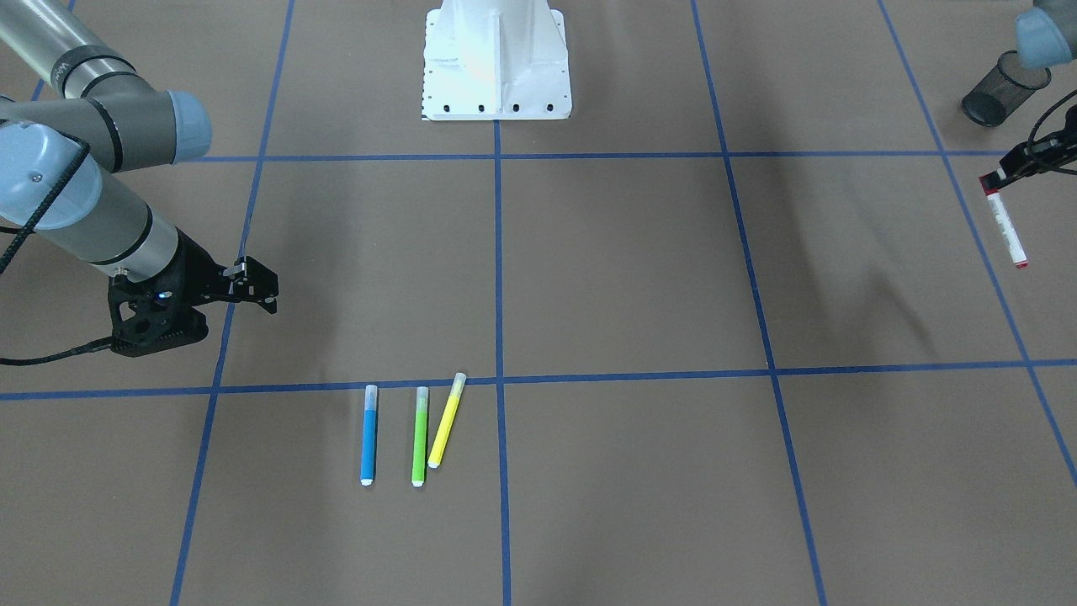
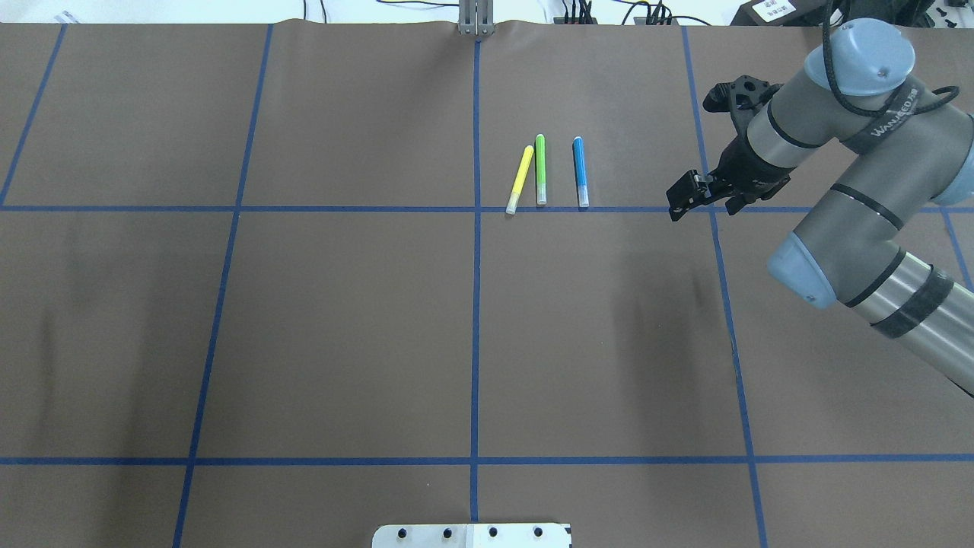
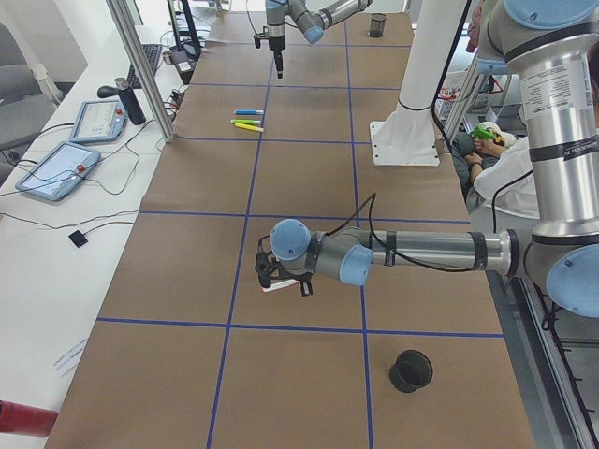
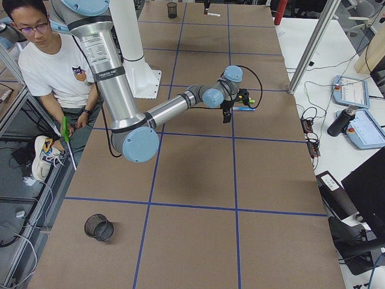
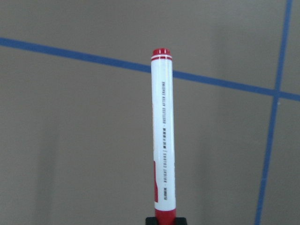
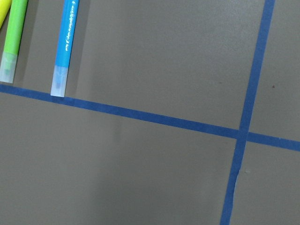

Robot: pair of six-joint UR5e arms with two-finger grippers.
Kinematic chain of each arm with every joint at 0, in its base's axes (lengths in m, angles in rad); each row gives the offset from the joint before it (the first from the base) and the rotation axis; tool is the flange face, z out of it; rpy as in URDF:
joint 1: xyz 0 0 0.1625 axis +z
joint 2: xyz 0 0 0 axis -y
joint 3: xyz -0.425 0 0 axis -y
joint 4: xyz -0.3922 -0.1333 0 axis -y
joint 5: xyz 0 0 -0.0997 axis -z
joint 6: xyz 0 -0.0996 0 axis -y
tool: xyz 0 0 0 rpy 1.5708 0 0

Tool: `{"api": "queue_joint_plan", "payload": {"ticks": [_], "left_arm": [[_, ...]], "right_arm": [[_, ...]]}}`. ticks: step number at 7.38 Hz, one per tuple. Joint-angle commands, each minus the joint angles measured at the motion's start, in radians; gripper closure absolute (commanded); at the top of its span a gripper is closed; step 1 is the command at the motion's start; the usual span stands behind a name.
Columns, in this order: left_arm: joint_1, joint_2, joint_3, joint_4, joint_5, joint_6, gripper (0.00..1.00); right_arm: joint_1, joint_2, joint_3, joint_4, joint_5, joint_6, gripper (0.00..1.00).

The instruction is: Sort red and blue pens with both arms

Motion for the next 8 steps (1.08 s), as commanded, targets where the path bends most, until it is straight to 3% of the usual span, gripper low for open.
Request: {"api": "queue_joint_plan", "payload": {"ticks": [1,3,4,6,7,8], "left_arm": [[-0.128,0.074,0.001,0.173,0.035,0.296,1.00],[-0.204,0.069,-0.011,0.270,0.256,0.455,1.00],[-0.225,0.068,-0.002,0.393,0.284,0.550,1.00],[-0.298,0.049,-0.020,0.819,0.298,0.827,1.00],[-0.327,0.032,-0.028,0.962,0.334,0.898,1.00],[-0.346,0.023,-0.025,1.012,0.370,0.910,1.00]], "right_arm": [[-0.001,0.016,-0.005,0.003,-0.010,0.016,0.01],[-0.023,0.035,-0.003,0.003,-0.045,0.062,0.01],[-0.045,0.052,-0.006,0.003,-0.068,0.094,0.01],[-0.054,0.062,-0.008,0.003,-0.088,0.125,0.01],[-0.054,0.076,-0.008,0.003,-0.088,0.131,0.01],[-0.057,0.088,-0.014,0.004,-0.091,0.158,0.01]]}}
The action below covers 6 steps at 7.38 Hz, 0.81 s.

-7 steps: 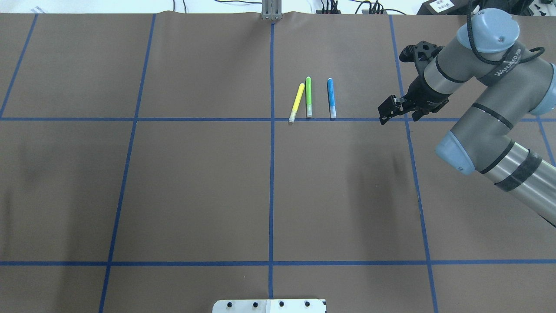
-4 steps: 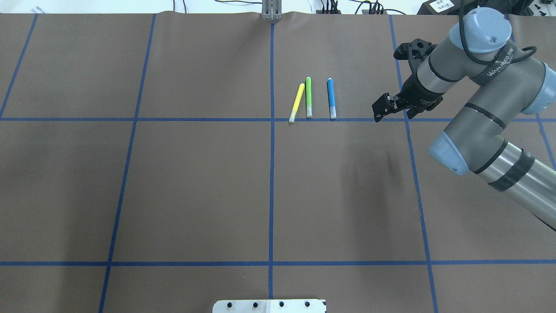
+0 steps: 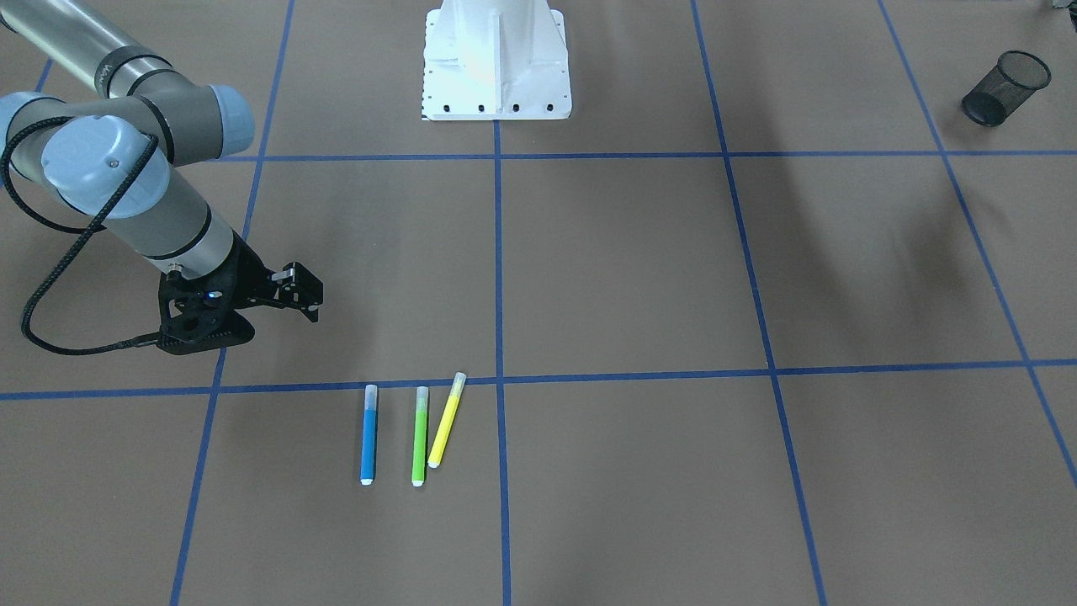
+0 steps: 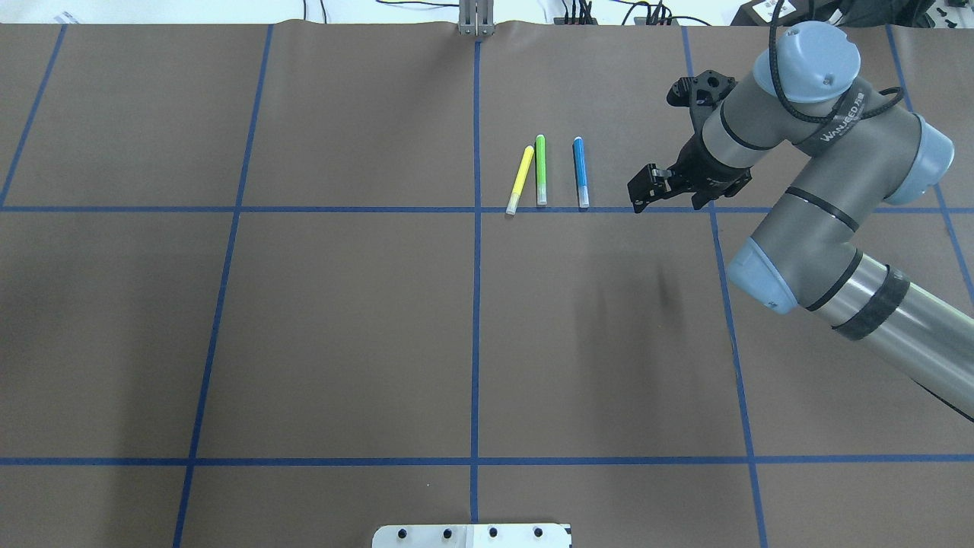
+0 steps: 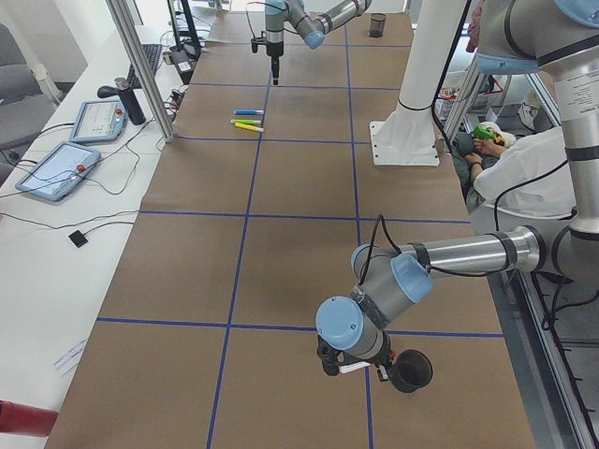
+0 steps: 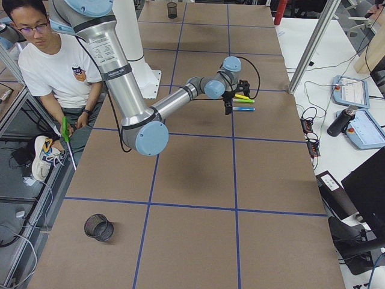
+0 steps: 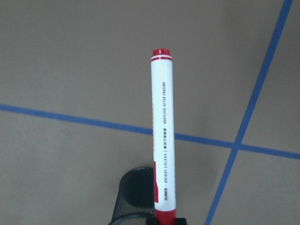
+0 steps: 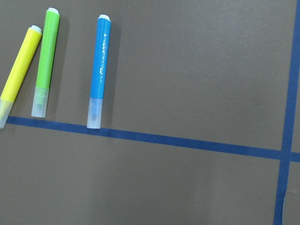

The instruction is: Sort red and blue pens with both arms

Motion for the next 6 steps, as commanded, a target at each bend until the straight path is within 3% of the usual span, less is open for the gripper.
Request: {"api": "queue_joint_plan", "payload": {"ticks": [1,3,6], "left_arm": [[-0.030,-0.015,-0.002,0.182,0.044,0.056,1.00],[-0.029,-0.013,0.002,0.363,0.046,0.155,1.00],[-0.029,-0.004,0.085,0.429,0.046,0.197,1.00]], "right_arm": [[-0.008,0.038,-0.029,0.001,-0.028,0.034,0.01],[-0.011,0.058,-0.042,0.001,-0.045,0.051,0.01],[-0.017,0.066,-0.106,0.103,-0.062,0.083,0.01]]}}
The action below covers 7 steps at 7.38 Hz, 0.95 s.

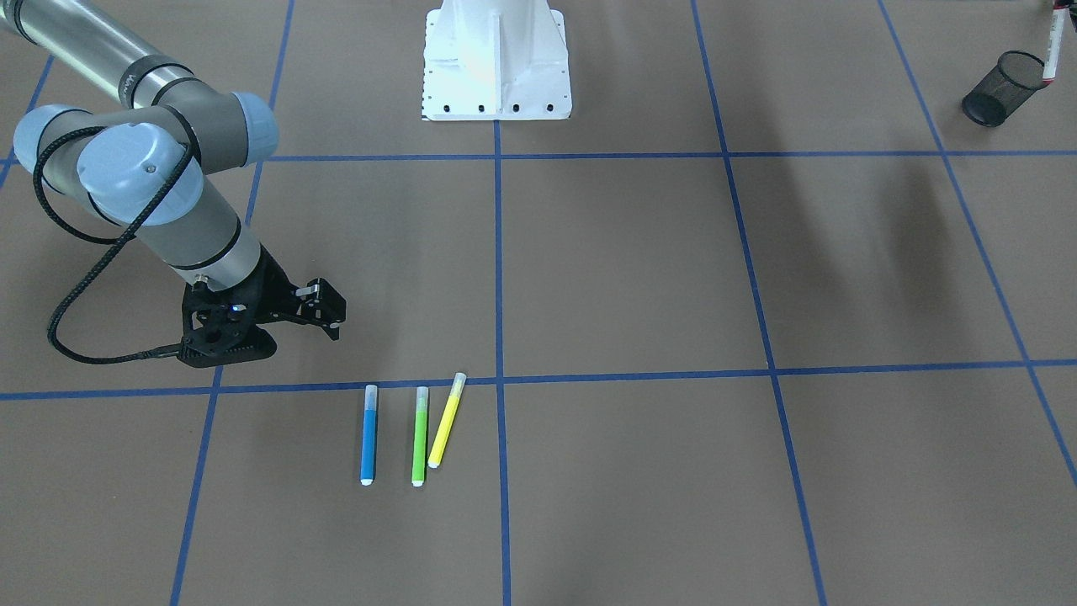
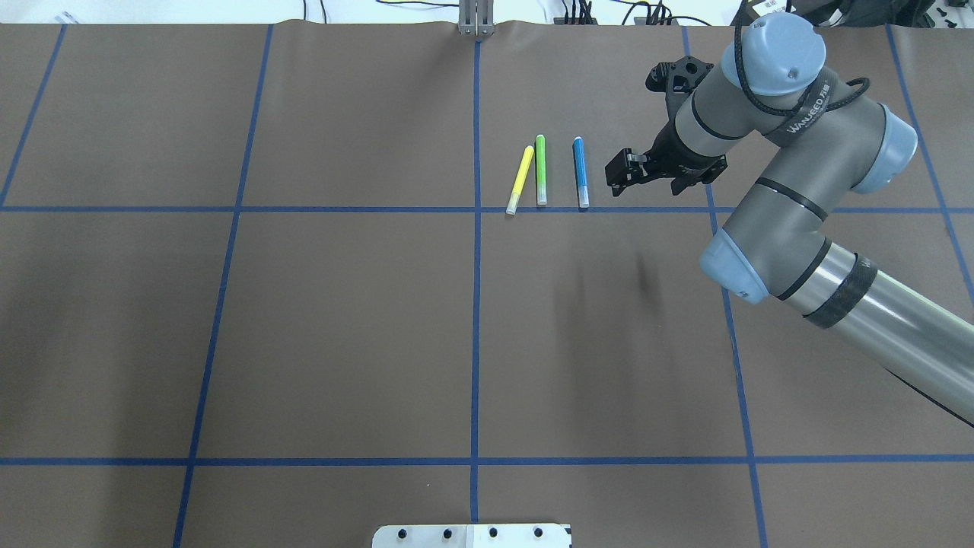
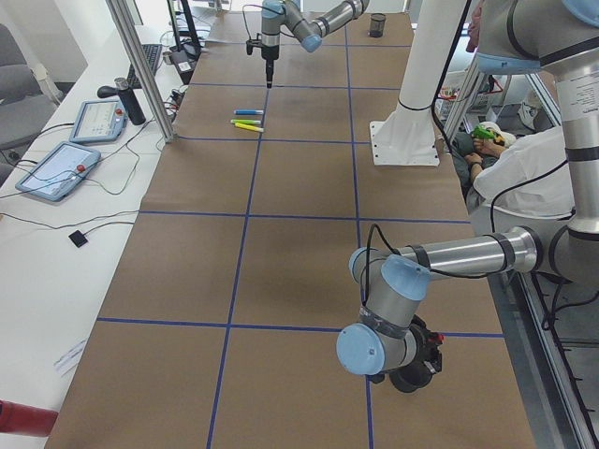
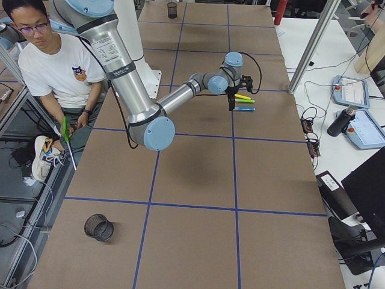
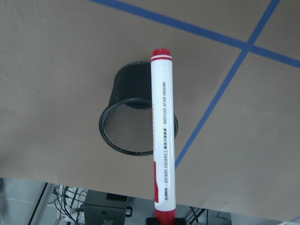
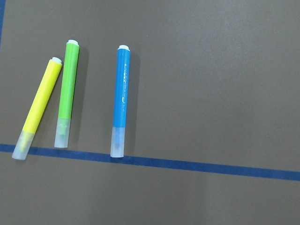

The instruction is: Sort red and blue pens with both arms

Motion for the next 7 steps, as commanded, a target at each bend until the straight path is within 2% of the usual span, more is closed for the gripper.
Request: {"api": "queue_joint_plan", "payload": {"ticks": [1,4,6,7], "left_arm": [[0.000,-0.008,0.090,0.020,-0.001,0.009,1.00],[-0.001,0.009,0.146,0.020,-0.001,0.009,1.00],[0.000,-0.017,0.202,0.013,-0.004,0.009,1.00],[0.000,-0.028,0.212,0.009,-0.009,0.011,0.92]], "right_arm": [[-0.007,0.050,-0.097,0.081,-0.005,0.056,0.01],[-0.016,0.069,-0.099,0.082,-0.007,0.098,0.01],[-0.021,0.075,-0.102,0.079,-0.019,0.098,0.01],[-0.024,0.077,-0.113,0.079,-0.035,0.098,0.01]]}}
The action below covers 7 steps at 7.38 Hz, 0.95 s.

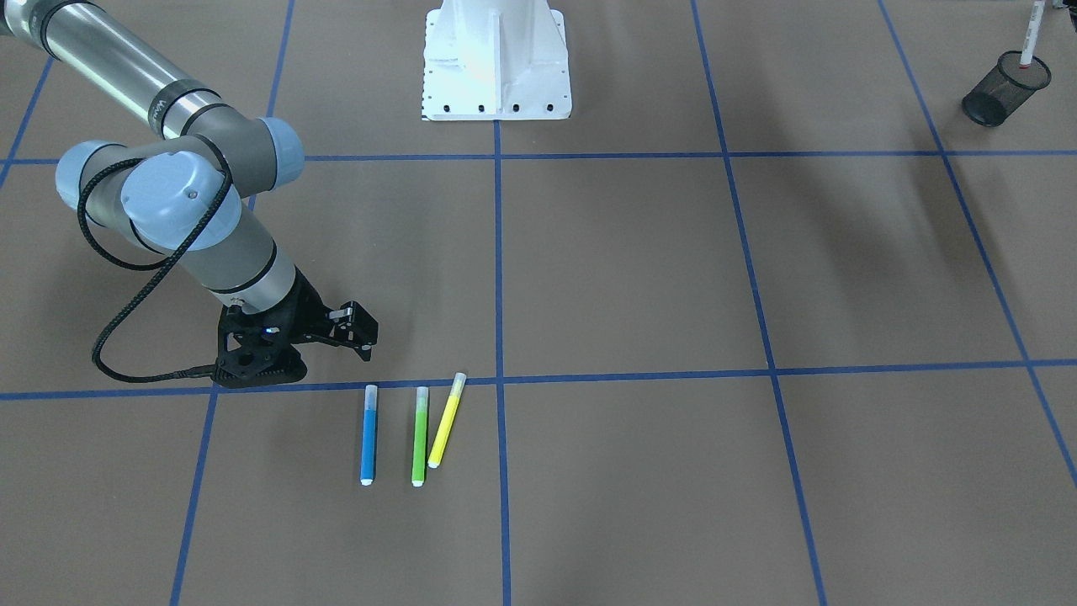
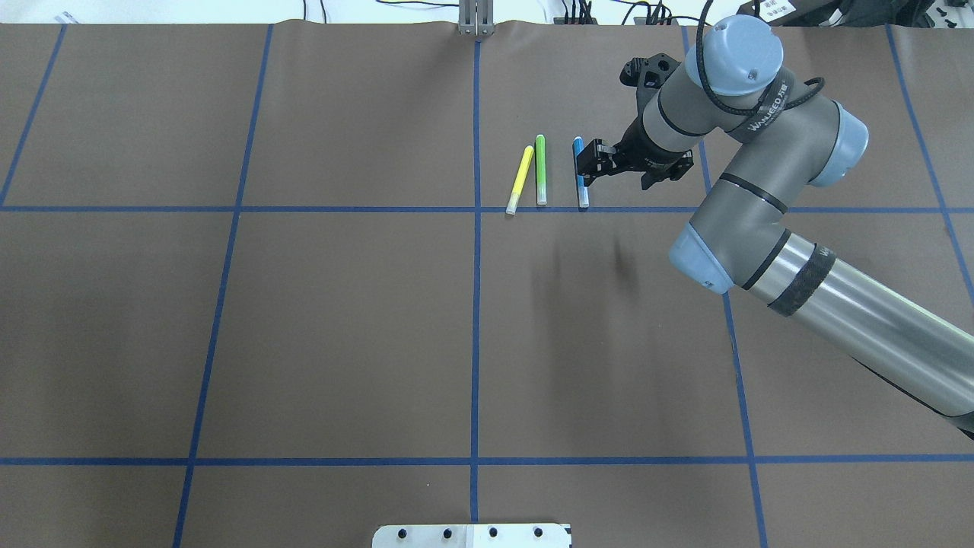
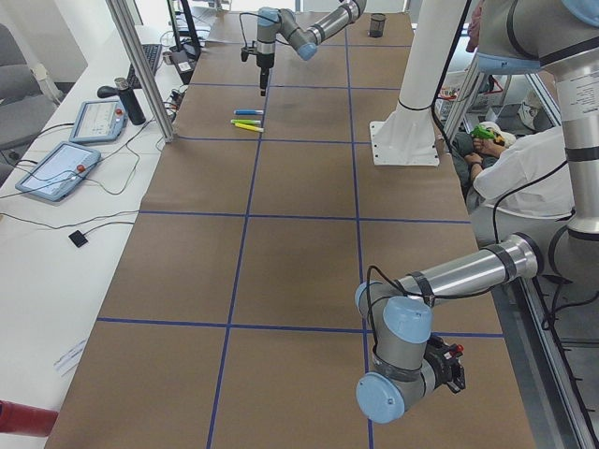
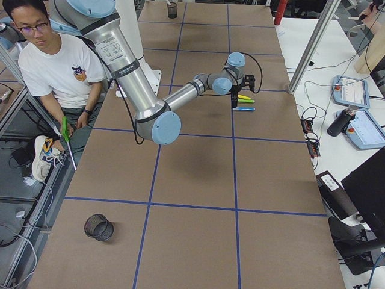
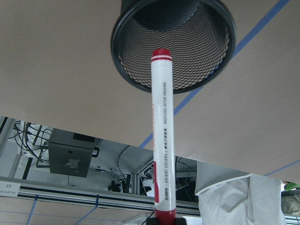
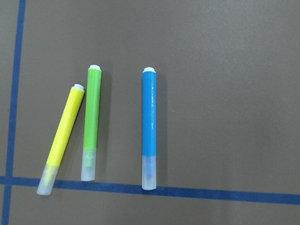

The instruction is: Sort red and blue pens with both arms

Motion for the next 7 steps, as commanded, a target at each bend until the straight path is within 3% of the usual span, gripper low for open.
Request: {"api": "queue_joint_plan", "payload": {"ticks": [1,2,3,7], "left_arm": [[0.000,-0.018,0.035,-0.040,-0.009,0.001,0.78],[0.000,-0.027,0.037,-0.047,-0.013,-0.003,0.20],[0.000,-0.048,0.037,-0.050,-0.053,-0.011,0.00],[0.003,-0.121,0.039,-0.166,-0.185,-0.013,0.00]], "right_arm": [[-0.007,0.021,-0.032,-0.001,-0.018,0.000,0.01],[-0.007,0.044,-0.067,-0.001,-0.024,0.000,0.01],[-0.007,0.047,-0.075,0.000,-0.026,0.000,0.01],[-0.007,0.112,-0.145,-0.007,-0.034,0.052,0.02]]}}
